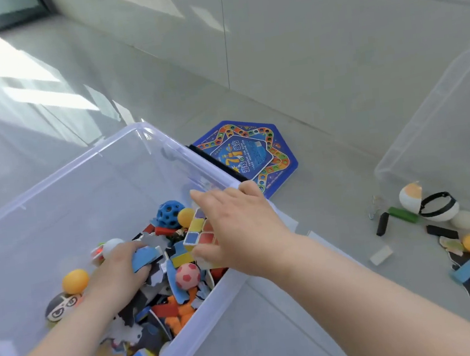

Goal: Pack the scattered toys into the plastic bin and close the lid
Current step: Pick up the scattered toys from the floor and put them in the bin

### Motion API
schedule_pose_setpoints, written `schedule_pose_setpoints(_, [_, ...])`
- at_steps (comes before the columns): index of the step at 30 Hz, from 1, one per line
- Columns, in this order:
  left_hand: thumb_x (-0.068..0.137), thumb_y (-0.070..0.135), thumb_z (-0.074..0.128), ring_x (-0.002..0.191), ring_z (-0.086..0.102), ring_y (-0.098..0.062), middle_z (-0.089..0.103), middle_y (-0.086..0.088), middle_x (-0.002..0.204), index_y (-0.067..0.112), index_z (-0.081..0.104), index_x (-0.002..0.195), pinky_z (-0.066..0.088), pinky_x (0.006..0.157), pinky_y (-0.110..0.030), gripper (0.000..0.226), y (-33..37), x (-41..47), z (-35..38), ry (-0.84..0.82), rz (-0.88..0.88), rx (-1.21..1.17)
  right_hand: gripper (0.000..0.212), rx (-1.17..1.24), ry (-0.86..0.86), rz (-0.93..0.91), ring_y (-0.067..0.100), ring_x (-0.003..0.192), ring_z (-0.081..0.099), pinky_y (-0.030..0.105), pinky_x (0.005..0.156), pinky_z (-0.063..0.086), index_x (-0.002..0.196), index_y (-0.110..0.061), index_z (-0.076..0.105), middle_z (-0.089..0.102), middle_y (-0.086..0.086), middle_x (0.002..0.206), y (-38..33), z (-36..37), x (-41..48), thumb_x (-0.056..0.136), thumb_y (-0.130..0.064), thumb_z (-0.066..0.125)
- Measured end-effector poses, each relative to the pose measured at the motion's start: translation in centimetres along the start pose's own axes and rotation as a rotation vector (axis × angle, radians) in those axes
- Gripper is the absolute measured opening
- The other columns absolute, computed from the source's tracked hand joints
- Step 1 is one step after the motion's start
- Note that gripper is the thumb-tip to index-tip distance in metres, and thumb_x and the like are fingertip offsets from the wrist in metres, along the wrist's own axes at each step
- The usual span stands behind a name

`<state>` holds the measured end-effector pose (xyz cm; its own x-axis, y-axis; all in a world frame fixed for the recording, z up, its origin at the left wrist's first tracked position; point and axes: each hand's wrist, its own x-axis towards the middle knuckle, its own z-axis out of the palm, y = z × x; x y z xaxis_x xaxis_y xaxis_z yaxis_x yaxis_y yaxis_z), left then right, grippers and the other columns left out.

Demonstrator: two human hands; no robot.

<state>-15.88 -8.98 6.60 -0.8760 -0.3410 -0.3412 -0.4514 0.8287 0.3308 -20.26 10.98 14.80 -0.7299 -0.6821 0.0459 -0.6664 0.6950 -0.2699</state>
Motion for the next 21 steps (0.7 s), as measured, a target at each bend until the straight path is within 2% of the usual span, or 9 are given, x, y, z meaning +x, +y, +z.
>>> schedule_pose_setpoints(3, [0.087, 0.024, 0.057, 0.127, 0.042, -0.024, 0.041, -0.006, 0.139, 0.018, 0.038, 0.136, 0.039, 0.096, -0.034, 0.053, -0.2, 0.2, -0.1, -0.002, 0.036, 0.102, 0.048, 0.034, 0.032, -0.03, 0.019, 0.123, 0.041, 0.028, 0.095, 0.013, 0.133, -0.017, 0.039, 0.05, -0.001, 0.134, 0.4, -0.3, -0.3, 0.091, -0.04, 0.045])
schedule_pose_setpoints(5, [0.088, 0.027, 0.056, 0.133, 0.034, -0.022, 0.035, -0.004, 0.145, 0.018, 0.038, 0.137, 0.032, 0.106, -0.035, 0.052, -0.2, 0.1, -0.3, 0.016, 0.06, 0.152, 0.034, 0.086, 0.07, -0.044, 0.018, 0.118, 0.049, 0.024, 0.092, 0.017, 0.122, -0.017, 0.054, 0.059, -0.003, 0.124, 0.8, -0.8, -0.9, 0.091, -0.029, 0.046])
schedule_pose_setpoints(8, [0.088, 0.02, 0.055, 0.12, 0.045, -0.024, 0.05, -0.008, 0.132, 0.015, 0.054, 0.123, 0.036, 0.099, -0.036, 0.035, 1.3, -0.2, -0.9, 0.119, 0.129, 0.052, 0.029, 0.121, 0.223, -0.083, 0.018, 0.093, 0.068, 0.025, 0.085, 0.041, 0.093, -0.013, 0.07, 0.073, 0.0, 0.095, 2.5, -0.7, -3.0, 0.078, -0.018, 0.046])
schedule_pose_setpoints(11, [0.088, 0.01, 0.055, 0.089, 0.05, -0.017, 0.063, -0.004, 0.101, 0.011, 0.064, 0.107, 0.036, 0.08, -0.027, 0.022, 5.2, -1.1, -1.9, 0.245, 0.259, -0.146, 0.03, 0.166, 0.295, -0.059, 0.016, 0.097, 0.059, 0.026, 0.089, 0.038, 0.092, -0.009, 0.068, 0.073, 0.006, 0.099, 5.2, -0.1, -6.4, 0.078, -0.012, 0.042])
schedule_pose_setpoints(14, [0.083, 0.019, 0.061, 0.073, 0.055, -0.001, 0.062, 0.022, 0.072, 0.025, 0.067, 0.089, 0.037, 0.066, -0.01, 0.011, 10.0, -2.9, -3.3, 0.314, 0.511, -0.288, 0.031, 0.163, 0.285, 0.111, 0.012, 0.091, 0.051, 0.023, 0.084, 0.038, 0.094, -0.011, 0.067, 0.072, 0.004, 0.093, 8.6, 0.4, -10.8, 0.077, -0.013, 0.042])
schedule_pose_setpoints(16, [0.074, 0.039, 0.051, 0.073, 0.051, 0.019, 0.057, 0.043, 0.074, 0.044, 0.056, 0.077, 0.035, 0.066, 0.005, 0.008, 13.5, -4.2, -4.2, 0.272, 0.686, -0.319, 0.028, 0.11, 0.172, 0.274, 0.007, 0.09, 0.057, 0.015, 0.077, 0.042, 0.097, -0.015, 0.067, 0.071, -0.002, 0.094, 10.7, 0.5, -13.9, 0.079, -0.012, 0.047])
schedule_pose_setpoints(17, [0.071, 0.042, 0.044, 0.072, 0.048, 0.024, 0.053, 0.05, 0.077, 0.047, 0.052, 0.074, 0.032, 0.067, 0.009, 0.01, 15.0, -4.6, -4.3, 0.234, 0.755, -0.328, 0.029, 0.08, 0.127, 0.369, 0.007, 0.098, 0.059, 0.013, 0.078, 0.043, 0.105, -0.018, 0.065, 0.068, -0.005, 0.103, 11.7, 0.6, -15.5, 0.083, -0.009, 0.049])
schedule_pose_setpoints(19, [0.072, 0.039, 0.042, 0.071, 0.048, 0.022, 0.052, 0.051, 0.079, 0.039, 0.057, 0.065, 0.032, 0.068, 0.008, 0.017, 18.1, -5.4, -3.8, 0.152, 0.888, -0.338, 0.033, 0.129, 0.061, 0.574, 0.009, 0.12, 0.048, 0.018, 0.093, 0.039, 0.123, -0.021, 0.054, 0.055, -0.008, 0.126, 13.9, 1.5, -19.3, 0.093, -0.011, 0.043])
schedule_pose_setpoints(21, [0.074, 0.038, 0.043, 0.072, 0.049, 0.018, 0.054, 0.046, 0.083, 0.03, 0.059, 0.082, 0.035, 0.069, 0.002, 0.02, 21.0, -6.0, -2.4, 0.078, 1.03, -0.29, 0.035, 0.203, -0.022, 0.785, 0.011, 0.126, 0.04, 0.019, 0.098, 0.033, 0.128, -0.022, 0.049, 0.049, -0.008, 0.133, 15.3, 2.5, -22.7, 0.095, -0.014, 0.041])
